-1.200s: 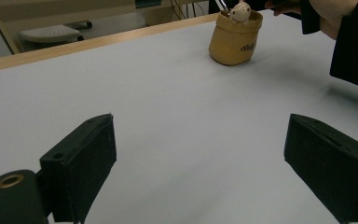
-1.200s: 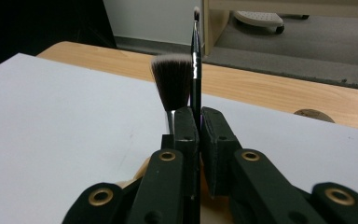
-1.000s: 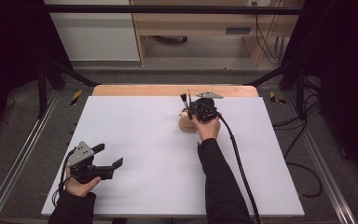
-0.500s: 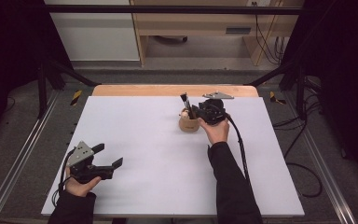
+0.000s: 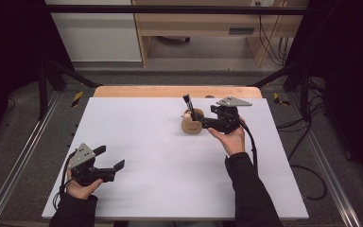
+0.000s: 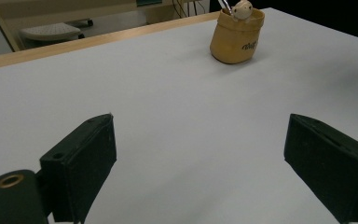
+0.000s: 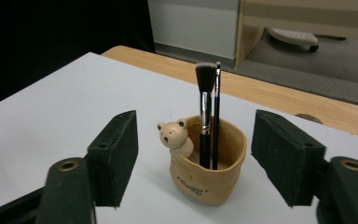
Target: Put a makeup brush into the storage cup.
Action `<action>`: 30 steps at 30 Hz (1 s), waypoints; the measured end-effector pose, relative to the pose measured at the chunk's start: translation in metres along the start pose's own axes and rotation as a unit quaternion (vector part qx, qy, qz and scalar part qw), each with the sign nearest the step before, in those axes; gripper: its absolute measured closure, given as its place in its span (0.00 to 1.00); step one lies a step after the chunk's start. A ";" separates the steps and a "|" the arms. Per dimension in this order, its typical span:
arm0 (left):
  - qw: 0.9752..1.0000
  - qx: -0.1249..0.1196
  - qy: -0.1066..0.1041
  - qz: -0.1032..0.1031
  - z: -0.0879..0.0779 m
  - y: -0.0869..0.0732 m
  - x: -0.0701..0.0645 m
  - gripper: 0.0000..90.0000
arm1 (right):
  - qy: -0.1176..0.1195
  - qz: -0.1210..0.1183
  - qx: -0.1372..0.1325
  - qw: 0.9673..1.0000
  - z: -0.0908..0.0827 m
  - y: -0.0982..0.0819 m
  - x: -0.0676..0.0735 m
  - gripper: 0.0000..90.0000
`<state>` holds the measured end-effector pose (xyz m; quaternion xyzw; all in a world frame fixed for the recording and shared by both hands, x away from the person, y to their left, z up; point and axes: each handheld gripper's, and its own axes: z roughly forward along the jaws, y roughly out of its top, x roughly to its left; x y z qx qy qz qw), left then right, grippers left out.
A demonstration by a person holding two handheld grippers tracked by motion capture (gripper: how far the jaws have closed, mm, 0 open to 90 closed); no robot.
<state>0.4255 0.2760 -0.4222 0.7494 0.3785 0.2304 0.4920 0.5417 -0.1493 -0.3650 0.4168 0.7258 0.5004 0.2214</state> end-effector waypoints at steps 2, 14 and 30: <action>1.000 0.000 0.000 0.000 0.000 0.000 0.000 0.10 | 0.002 -0.002 0.000 1.000 -0.006 -0.003 0.000 0.29; 1.000 -0.003 0.002 0.001 -0.002 0.001 -0.001 0.09 | 0.006 -0.014 -0.009 1.000 -0.043 -0.025 0.001 0.20; 1.000 0.002 0.003 0.001 0.000 0.000 -0.002 0.09 | 0.001 0.001 -0.040 0.999 -0.084 -0.056 -0.008 0.13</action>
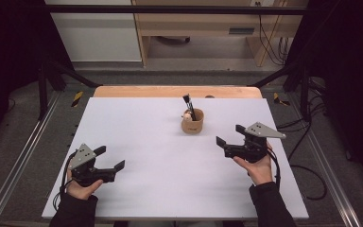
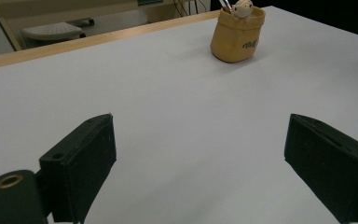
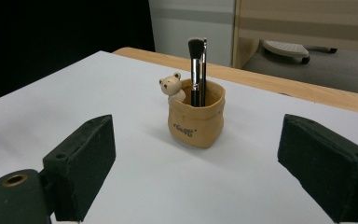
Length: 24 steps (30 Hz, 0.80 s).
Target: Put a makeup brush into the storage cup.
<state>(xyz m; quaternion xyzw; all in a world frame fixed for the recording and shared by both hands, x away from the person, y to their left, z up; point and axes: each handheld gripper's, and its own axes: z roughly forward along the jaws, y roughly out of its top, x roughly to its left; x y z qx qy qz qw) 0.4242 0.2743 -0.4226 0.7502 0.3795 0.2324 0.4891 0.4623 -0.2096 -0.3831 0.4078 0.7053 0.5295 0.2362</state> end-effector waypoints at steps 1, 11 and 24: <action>1.000 0.000 0.000 0.000 0.000 0.000 0.000 0.09 | -0.001 0.006 0.001 1.000 -0.002 -0.002 0.000 0.13; 1.000 0.001 0.001 0.000 0.000 -0.001 0.000 0.09 | -0.013 0.011 0.003 1.000 -0.021 -0.024 -0.007 0.08; 1.000 0.002 0.002 0.000 0.000 -0.001 0.000 0.09 | -0.021 0.009 0.000 1.000 -0.043 -0.045 -0.015 0.06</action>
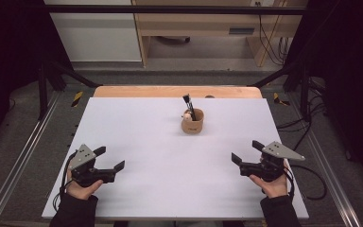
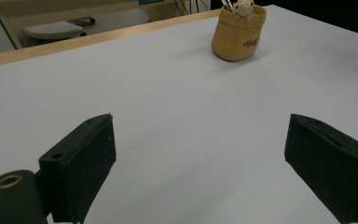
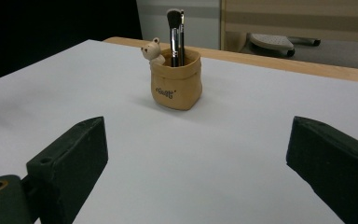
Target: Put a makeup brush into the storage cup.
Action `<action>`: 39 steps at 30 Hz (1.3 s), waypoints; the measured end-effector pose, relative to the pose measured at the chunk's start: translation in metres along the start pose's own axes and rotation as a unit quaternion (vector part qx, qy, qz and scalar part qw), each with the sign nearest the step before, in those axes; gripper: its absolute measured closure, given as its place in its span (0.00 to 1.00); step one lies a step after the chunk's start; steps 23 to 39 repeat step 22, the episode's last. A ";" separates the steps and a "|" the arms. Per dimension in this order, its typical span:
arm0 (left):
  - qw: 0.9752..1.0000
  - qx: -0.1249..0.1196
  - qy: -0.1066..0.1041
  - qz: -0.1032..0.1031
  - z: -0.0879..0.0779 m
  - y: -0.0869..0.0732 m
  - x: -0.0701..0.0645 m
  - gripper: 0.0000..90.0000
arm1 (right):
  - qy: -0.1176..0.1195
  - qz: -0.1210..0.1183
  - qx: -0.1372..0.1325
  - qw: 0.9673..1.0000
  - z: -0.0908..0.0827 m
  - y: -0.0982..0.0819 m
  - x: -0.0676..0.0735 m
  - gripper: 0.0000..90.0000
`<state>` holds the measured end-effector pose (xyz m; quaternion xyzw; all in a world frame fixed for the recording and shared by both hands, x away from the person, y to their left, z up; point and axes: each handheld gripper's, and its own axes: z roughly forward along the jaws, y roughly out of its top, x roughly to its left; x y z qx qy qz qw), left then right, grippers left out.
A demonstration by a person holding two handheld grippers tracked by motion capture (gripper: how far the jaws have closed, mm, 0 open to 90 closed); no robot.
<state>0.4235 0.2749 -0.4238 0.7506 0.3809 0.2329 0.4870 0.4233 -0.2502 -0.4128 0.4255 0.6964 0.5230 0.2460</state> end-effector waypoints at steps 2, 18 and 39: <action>1.000 0.002 0.000 0.000 0.000 -0.001 0.000 0.09 | 0.001 -0.003 -0.002 1.000 -0.003 -0.002 -0.001 0.06; 1.000 0.002 0.001 -0.004 0.000 -0.004 0.001 0.09 | -0.006 0.000 0.013 1.000 -0.011 -0.014 -0.002 0.02; 1.000 0.001 0.001 -0.005 0.000 -0.005 0.002 0.09 | -0.007 -0.002 0.018 1.000 -0.009 -0.017 -0.002 0.02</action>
